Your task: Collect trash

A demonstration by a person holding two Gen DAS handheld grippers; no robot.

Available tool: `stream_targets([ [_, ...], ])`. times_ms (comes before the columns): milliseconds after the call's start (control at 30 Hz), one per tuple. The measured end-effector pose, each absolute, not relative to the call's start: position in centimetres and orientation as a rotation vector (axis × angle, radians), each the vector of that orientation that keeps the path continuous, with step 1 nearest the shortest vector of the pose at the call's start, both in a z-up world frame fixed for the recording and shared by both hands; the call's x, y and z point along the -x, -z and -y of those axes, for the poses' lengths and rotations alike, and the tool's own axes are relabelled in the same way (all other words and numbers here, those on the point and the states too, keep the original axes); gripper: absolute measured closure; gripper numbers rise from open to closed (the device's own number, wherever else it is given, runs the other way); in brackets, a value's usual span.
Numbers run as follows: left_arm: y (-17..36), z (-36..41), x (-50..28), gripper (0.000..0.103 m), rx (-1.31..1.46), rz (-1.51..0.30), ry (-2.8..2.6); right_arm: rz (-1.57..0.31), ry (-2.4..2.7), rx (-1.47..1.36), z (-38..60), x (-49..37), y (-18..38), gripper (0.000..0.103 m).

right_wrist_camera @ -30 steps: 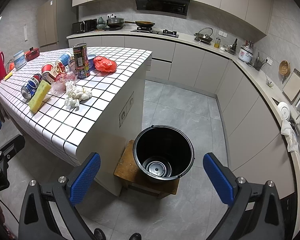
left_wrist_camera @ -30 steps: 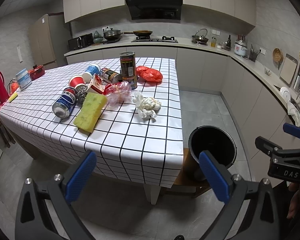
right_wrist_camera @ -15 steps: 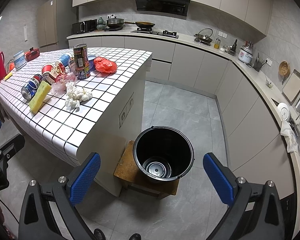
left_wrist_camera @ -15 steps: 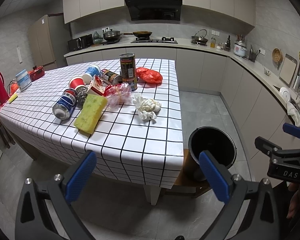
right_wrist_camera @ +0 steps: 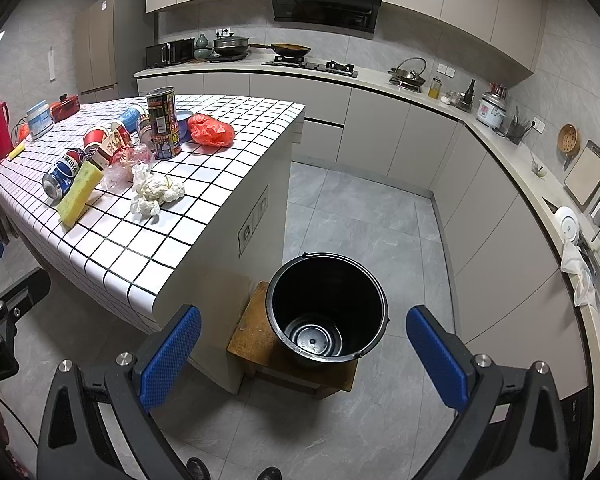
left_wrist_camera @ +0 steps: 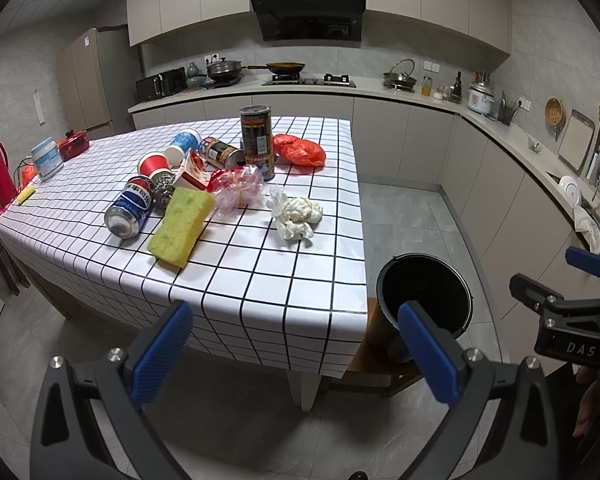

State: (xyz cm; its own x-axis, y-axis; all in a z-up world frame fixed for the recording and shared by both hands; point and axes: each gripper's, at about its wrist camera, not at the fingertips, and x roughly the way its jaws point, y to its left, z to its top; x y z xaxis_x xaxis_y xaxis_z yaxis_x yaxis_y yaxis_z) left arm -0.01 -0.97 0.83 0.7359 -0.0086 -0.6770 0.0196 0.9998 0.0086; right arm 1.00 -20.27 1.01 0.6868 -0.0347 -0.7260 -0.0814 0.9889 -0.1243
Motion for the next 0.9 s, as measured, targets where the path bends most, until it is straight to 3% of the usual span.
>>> stream_targets([
  [900, -0.68, 0.85, -0.12, 0.0, -0.014, -0.745, 0.017, -0.812, -0.026, 0.149, 20.29, -1.1, -1.04, 0.0],
])
